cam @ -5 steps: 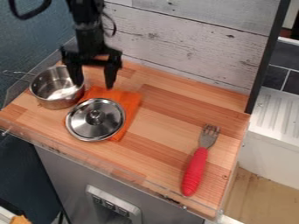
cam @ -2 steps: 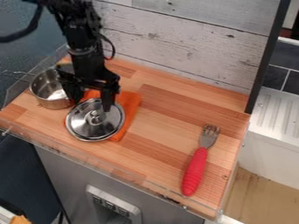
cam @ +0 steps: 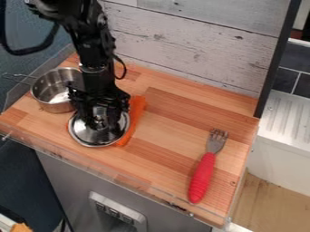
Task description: Put the silver lid on the silver pot
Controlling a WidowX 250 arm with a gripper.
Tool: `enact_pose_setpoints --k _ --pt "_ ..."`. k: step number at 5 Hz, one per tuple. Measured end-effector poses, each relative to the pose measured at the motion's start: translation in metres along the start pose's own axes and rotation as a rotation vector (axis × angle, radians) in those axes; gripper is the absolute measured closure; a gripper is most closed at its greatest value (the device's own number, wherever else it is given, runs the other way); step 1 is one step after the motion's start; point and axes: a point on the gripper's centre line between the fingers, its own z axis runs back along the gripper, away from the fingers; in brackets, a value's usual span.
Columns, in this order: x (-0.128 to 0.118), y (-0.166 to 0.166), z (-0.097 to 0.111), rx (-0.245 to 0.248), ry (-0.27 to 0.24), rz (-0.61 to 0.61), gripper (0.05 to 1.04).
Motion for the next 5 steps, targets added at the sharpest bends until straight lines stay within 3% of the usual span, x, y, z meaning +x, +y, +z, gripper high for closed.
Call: enact_pose_setpoints --k 1,2,3,4,5 --pt "-0.001 -0.002 0.0 -0.016 0.0 -0.003 0.692" --pt "-0.003 -0.002 0.012 -0.046 -0.01 0.006 0.798" --pt "0.006 0.003 0.037 -0.076 -0.054 0.029 0.798" --pt "0.027 0.021 0.072 -0.083 -0.128 0.094 0.798" --pt "0.044 0.053 0.083 -0.056 -0.168 0.197 0.798"
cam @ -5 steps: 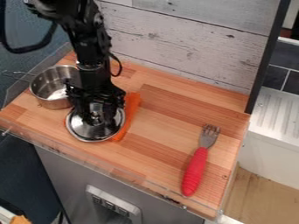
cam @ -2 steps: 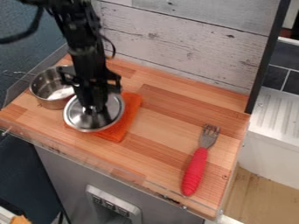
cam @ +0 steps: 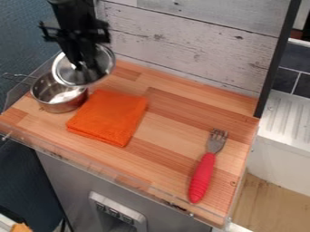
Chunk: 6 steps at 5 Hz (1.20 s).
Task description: Put the silver lid on the silver pot
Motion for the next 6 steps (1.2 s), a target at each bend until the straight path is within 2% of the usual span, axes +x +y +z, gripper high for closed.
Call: enact_pose_setpoints --k 1,2,3,4,6 --pt "0.008 0.023 -0.021 0.037 0.046 0.072 0.798" --pt "0.014 0.038 -0.035 0.067 0.071 0.111 0.798" --pt "0.011 0.047 -0.048 0.086 0.103 0.135 0.798" --pt "0.007 0.051 -0.056 0.107 0.126 0.133 0.798" --pt "0.006 0.053 -0.058 0.119 0.124 0.124 0.798"
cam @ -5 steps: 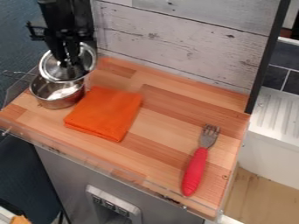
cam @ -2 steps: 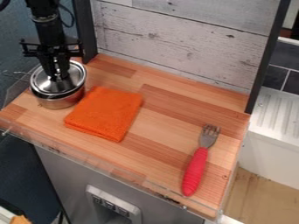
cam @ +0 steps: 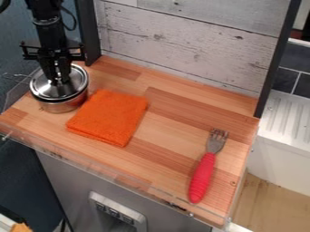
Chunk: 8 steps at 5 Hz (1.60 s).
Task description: Put the silver lid on the silver pot
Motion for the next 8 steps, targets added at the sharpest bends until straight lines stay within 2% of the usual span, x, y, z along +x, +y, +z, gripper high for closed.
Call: enact_pose_setpoints --k 2,3,5,6,7,8 --pt "-0.001 0.0 -0.004 -0.001 0.011 -0.001 0.798" --pt "-0.002 0.0 -0.005 -0.001 0.015 -0.003 0.752" --pt "-0.008 0.0 -0.003 0.0 0.021 -0.013 0.171" --pt "-0.005 -0.001 0.023 -0.017 -0.035 -0.023 0.077" --pt "-0.006 0.003 0.031 -0.036 -0.047 -0.05 0.081" --pt "-0.009 0.003 0.032 -0.047 -0.025 -0.119 0.083"
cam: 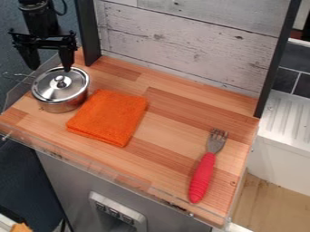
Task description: Put the silver lid on the silver pot
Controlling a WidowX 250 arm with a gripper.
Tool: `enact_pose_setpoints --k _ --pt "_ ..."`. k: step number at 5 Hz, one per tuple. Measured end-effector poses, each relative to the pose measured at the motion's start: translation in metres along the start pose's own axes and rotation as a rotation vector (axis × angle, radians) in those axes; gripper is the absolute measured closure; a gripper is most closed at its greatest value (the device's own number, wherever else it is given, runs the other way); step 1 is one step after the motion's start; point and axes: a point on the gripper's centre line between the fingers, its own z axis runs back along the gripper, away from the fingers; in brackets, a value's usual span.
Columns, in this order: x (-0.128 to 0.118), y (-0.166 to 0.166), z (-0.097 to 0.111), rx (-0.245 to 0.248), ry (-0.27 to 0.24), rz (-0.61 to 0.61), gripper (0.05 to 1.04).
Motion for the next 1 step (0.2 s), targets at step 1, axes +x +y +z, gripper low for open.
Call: enact_pose_setpoints --k 1 --pt "0.0011 -0.0015 0.0019 -0.014 0.0 -0.11 0.083"
